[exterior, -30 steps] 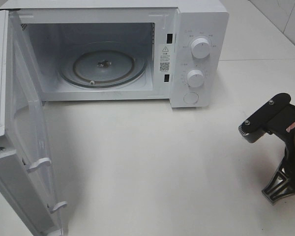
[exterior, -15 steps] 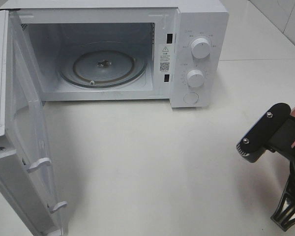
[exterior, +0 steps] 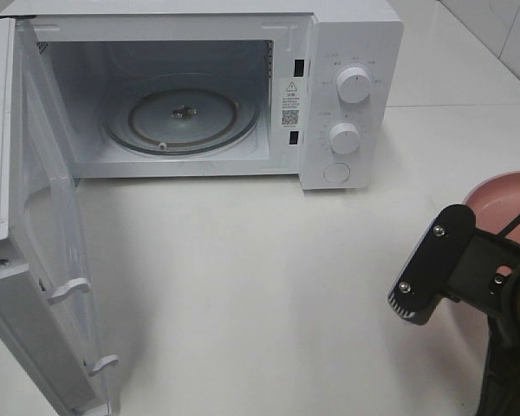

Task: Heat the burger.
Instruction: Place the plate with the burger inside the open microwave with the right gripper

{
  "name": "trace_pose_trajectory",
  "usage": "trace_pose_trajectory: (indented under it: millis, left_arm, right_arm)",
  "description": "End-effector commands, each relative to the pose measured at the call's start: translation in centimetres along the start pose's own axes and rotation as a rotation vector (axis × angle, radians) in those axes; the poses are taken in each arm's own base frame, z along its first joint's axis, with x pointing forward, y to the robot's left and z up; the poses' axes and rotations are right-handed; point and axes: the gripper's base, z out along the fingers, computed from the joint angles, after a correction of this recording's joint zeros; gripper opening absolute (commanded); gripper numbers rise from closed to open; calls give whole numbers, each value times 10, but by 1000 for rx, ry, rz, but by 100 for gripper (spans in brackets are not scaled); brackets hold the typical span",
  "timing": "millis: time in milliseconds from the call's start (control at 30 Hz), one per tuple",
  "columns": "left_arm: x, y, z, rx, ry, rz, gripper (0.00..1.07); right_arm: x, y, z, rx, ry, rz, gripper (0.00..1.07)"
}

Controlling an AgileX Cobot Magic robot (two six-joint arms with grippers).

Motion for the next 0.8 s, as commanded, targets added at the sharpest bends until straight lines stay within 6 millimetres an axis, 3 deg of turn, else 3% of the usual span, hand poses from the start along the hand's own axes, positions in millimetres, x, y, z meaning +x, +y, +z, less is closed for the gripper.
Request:
trace_pose_trajectory:
  millis: [33,800]
  left_arm:
    - [1,-1,-2,9,-25,-1,100]
    - [1,-1,-2,9,-25,-1,100]
  right_arm:
    - [2,-2,-4,72,-12,-79,0]
    - [-8,10,-12,73,-158,-391,0]
